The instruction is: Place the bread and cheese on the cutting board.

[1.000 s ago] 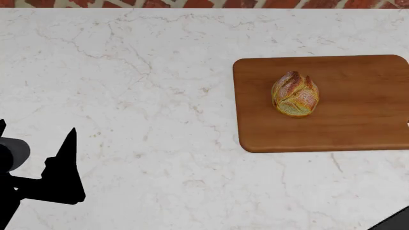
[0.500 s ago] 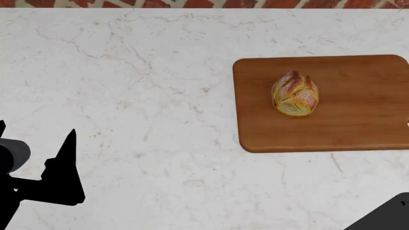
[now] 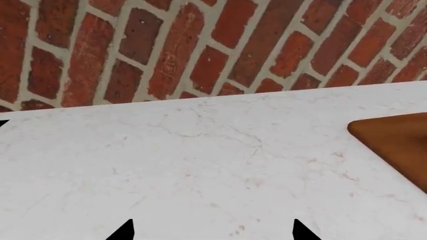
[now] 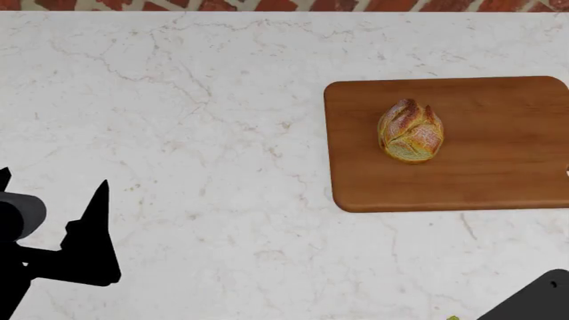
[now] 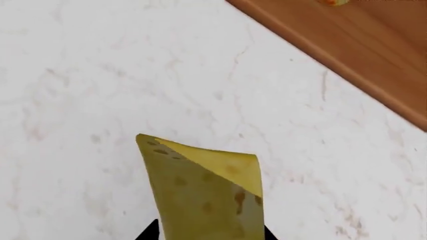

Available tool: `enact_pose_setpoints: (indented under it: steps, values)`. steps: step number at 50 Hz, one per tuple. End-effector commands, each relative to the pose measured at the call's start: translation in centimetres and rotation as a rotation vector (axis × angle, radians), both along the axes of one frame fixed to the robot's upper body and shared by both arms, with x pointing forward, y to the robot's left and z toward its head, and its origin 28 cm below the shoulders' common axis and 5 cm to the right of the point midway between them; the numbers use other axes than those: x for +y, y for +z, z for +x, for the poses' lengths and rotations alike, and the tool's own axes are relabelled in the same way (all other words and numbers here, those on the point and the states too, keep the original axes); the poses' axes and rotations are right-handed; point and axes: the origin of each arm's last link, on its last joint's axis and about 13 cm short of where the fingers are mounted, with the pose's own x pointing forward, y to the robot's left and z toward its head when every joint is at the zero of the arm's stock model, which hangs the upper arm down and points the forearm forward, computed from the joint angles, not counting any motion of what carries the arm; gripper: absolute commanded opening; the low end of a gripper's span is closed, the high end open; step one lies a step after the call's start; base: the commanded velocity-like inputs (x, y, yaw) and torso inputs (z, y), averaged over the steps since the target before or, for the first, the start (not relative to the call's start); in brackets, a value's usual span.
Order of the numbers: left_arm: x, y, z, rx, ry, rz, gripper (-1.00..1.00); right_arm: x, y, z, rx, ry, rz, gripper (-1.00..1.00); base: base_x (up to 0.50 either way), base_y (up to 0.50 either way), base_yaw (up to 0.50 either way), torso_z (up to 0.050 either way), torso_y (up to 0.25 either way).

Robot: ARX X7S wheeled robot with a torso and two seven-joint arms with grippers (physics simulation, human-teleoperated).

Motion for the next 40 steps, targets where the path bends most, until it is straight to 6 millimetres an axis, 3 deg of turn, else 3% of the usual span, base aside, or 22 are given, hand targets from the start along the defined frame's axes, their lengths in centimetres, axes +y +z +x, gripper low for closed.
enact_pose_setpoints:
  steps: [1, 21, 29, 40]
  values:
    - [0.1, -0.1, 0.3, 0.008, -0.005, -0.008, 1.0, -0.2, 0.7, 0.4, -0.021, 0.0, 0.017, -1.0, 0.0, 0.0, 0.0, 0.0, 0.0]
    - [0.0, -0.1, 0.3, 0.008, -0.007, -0.005, 1.0, -1.8, 4.7, 0.5, -0.191, -0.124, 0.039, -1.0, 0.0, 0.0, 0.0, 0.0, 0.0]
    - [0.0, -0.2, 0.4, 0.01, -0.006, -0.006, 1.0, -2.6, 4.5, 2.6, -0.222, -0.194, -0.004, -1.0, 0.0, 0.0, 0.0, 0.0, 0.0]
    - [0.1, -0.1, 0.3, 0.008, -0.005, -0.007, 1.0, -3.5, 6.5, 6.2, -0.292, -0.263, -0.004, -1.0, 0.0, 0.0, 0.0, 0.0, 0.0]
